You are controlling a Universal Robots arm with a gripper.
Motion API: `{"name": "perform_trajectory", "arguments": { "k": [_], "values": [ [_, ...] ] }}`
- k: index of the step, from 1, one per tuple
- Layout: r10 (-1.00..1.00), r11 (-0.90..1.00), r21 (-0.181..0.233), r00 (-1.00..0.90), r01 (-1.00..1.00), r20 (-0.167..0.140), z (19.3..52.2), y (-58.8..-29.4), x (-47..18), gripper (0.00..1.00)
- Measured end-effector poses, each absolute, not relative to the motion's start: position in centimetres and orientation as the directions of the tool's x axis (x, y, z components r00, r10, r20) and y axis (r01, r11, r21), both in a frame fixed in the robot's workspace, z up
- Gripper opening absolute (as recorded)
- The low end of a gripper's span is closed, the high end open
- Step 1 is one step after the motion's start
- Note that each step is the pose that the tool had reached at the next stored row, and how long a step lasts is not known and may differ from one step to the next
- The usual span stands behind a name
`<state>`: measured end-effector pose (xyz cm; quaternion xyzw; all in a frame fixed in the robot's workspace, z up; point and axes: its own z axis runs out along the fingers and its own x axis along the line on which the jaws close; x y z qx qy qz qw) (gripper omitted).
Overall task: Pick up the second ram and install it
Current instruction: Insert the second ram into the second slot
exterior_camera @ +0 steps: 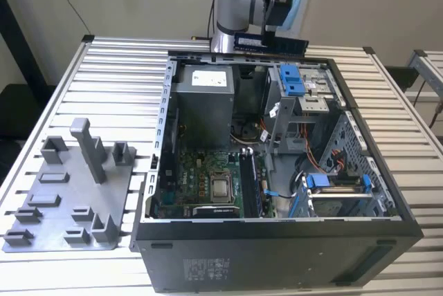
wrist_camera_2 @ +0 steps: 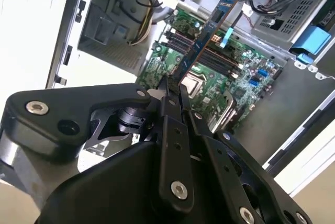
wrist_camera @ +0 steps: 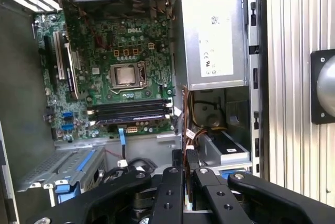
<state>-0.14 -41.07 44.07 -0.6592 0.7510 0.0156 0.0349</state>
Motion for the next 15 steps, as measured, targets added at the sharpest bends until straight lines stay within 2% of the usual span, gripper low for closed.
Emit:
{"name": "perform_trajectory", "arguments": {
  "k": [15],
  "values": [
    [-0.945,0.321,-0.021,-0.319,-0.947,-0.073,43.93,-41.07,-0.14,0.14]
  ]
}}
